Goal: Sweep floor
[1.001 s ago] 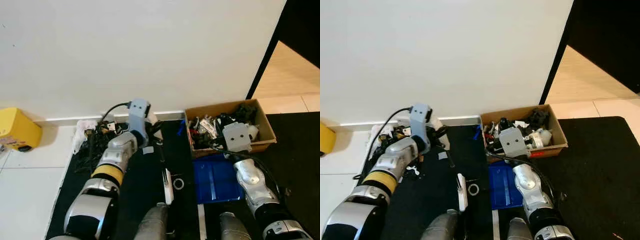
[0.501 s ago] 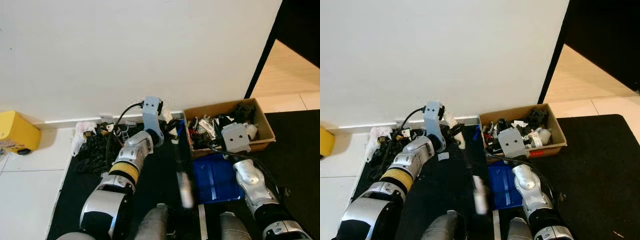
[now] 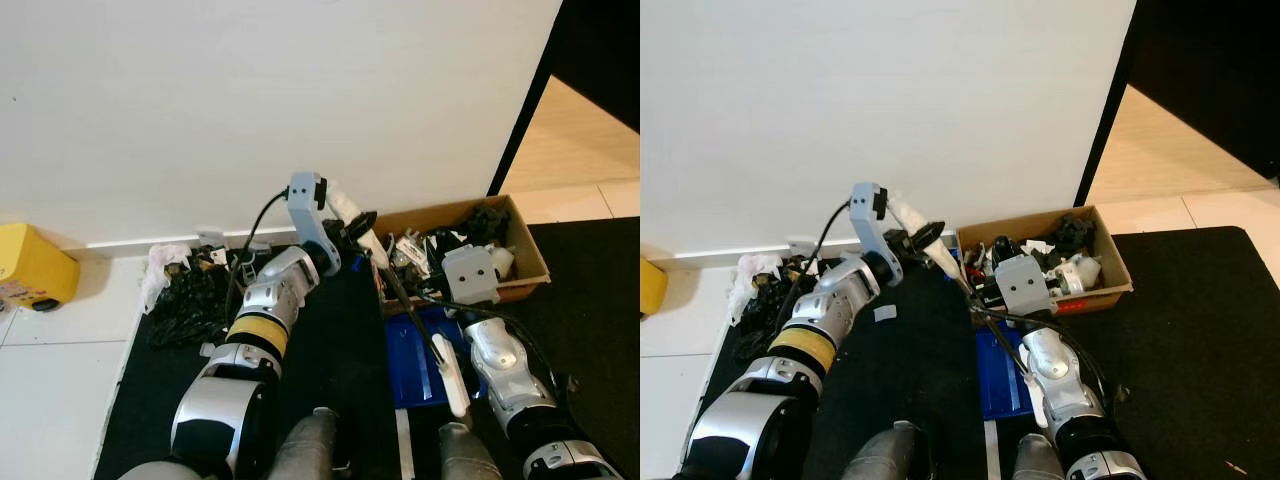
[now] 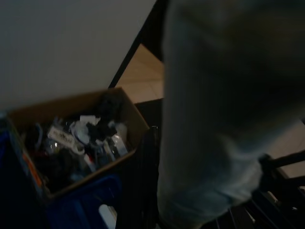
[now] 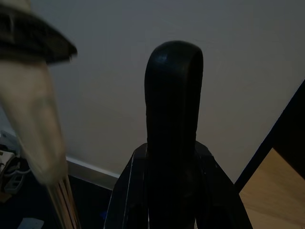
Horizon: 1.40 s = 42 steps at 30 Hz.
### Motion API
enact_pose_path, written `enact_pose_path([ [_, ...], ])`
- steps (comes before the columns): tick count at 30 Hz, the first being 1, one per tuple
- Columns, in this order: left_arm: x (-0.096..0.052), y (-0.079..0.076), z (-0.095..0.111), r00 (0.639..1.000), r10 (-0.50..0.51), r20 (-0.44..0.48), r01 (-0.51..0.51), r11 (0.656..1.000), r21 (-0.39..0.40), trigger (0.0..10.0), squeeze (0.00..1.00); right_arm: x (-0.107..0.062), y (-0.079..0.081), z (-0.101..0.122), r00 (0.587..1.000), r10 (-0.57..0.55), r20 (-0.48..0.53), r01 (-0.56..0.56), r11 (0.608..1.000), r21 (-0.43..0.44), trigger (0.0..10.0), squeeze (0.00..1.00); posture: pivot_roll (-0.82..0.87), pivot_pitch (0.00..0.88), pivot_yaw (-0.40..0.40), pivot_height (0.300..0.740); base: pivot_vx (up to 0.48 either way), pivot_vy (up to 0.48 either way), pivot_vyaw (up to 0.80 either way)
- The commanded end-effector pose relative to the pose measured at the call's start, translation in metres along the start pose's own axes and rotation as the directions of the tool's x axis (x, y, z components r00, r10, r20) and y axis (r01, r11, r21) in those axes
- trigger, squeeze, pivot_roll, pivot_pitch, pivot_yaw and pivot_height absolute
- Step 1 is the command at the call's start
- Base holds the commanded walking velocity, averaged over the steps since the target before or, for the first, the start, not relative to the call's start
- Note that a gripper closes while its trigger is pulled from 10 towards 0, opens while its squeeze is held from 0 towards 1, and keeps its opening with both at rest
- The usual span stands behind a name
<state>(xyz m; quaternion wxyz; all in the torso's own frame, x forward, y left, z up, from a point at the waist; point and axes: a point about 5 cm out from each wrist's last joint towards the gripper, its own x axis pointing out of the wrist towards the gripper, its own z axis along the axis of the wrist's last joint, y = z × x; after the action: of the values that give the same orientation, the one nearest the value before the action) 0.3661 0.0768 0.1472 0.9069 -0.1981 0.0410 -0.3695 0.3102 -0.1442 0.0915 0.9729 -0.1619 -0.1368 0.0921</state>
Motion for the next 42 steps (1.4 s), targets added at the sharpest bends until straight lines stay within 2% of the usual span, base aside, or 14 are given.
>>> enact_pose_path([
  [1,-0.012,0.010,0.008,1.000,0.015,-0.017,-0.014,0.997,0.078,10.0,0.00,-0.007,0.009,-0.007,0.999,0.020,-0.034,-0.019,0.999,0.033,10.0,0.00,0.13,0.205,0.158,0.740,0.000,0.000,0.00],
  [2,-0.029,0.016,0.018,0.993,0.059,-0.102,-0.038,0.979,0.198,10.0,0.00,-0.008,0.007,-0.006,0.999,0.016,-0.028,-0.015,0.999,0.033,10.0,0.00,0.14,0.206,0.164,0.740,0.000,0.000,0.00],
  [4,-0.036,0.018,0.021,0.988,0.083,-0.130,-0.053,0.973,0.223,10.0,0.00,-0.008,0.006,-0.005,1.000,0.014,-0.024,-0.014,0.999,0.033,10.0,0.00,0.14,0.206,0.164,0.740,0.000,0.000,0.00],
  [6,-0.043,0.018,0.028,0.985,0.095,-0.142,-0.061,0.971,0.231,10.0,0.00,-0.008,0.005,-0.004,1.000,0.011,-0.016,-0.010,0.999,0.034,10.0,0.00,0.14,0.207,0.167,0.740,0.000,0.000,0.00],
  [8,-0.065,0.017,0.049,0.979,0.132,-0.156,-0.087,0.960,0.268,10.0,0.00,-0.010,0.000,0.001,1.000,-0.002,0.008,0.001,0.999,0.044,10.0,0.00,0.16,0.208,0.167,0.740,0.000,0.000,0.00],
  [9,-0.065,0.017,0.049,0.979,0.132,-0.156,-0.087,0.960,0.268,10.0,0.00,-0.010,0.000,0.001,1.000,-0.002,0.008,0.001,0.999,0.044,10.0,0.00,0.16,0.208,0.167,0.740,0.000,0.000,0.00],
  [12,-0.086,0.018,0.069,0.962,0.216,-0.167,-0.161,0.943,0.292,10.0,0.00,-0.012,-0.008,0.010,0.999,-0.017,0.046,0.014,0.998,0.066,10.0,0.00,0.18,0.206,0.161,0.740,0.000,0.000,0.00],
  [14,-0.091,0.019,0.074,0.958,0.235,-0.161,-0.180,0.937,0.298,10.0,0.00,-0.013,-0.011,0.014,0.998,-0.025,0.060,0.021,0.997,0.079,10.0,0.00,0.18,0.205,0.158,0.740,0.000,0.000,0.00],
  [18,-0.105,0.034,0.076,0.924,0.361,-0.126,-0.314,0.904,0.291,10.0,0.00,-0.013,-0.023,0.030,0.992,-0.070,0.107,0.056,0.990,0.127,10.0,0.00,0.18,0.195,0.147,0.740,0.000,0.000,0.00],
  [20,-0.108,0.040,0.072,0.905,0.410,-0.115,-0.368,0.888,0.276,10.0,0.00,-0.013,-0.028,0.039,0.988,-0.092,0.126,0.072,0.985,0.159,10.0,0.00,0.17,0.190,0.146,0.740,0.000,0.000,0.00],
  [28,-0.112,0.045,0.060,0.861,0.490,-0.136,-0.439,0.852,0.286,10.0,0.00,-0.013,-0.033,0.061,0.981,-0.095,0.168,0.050,0.965,0.258,10.0,0.00,0.16,0.184,0.148,0.740,0.000,0.000,0.00],
  [31,-0.110,0.045,0.058,0.849,0.514,-0.124,-0.468,0.839,0.277,10.0,0.00,-0.007,-0.041,0.077,0.968,-0.160,0.193,0.087,0.936,0.342,10.0,0.00,0.15,0.175,0.148,0.740,0.000,0.000,0.00],
  [39,-0.108,0.040,0.049,0.851,0.499,-0.160,-0.468,0.861,0.197,10.0,0.00,0.008,-0.047,0.102,0.949,-0.228,0.218,0.116,0.894,0.432,10.0,0.00,0.15,0.168,0.139,0.740,0.000,0.000,0.00],
  [42,-0.107,0.034,0.044,0.867,0.467,-0.174,-0.437,0.880,0.187,10.0,0.00,0.019,-0.060,0.118,0.921,-0.309,0.236,0.156,0.850,0.503,10.0,0.00,0.16,0.164,0.133,0.740,0.000,0.000,0.00],
])
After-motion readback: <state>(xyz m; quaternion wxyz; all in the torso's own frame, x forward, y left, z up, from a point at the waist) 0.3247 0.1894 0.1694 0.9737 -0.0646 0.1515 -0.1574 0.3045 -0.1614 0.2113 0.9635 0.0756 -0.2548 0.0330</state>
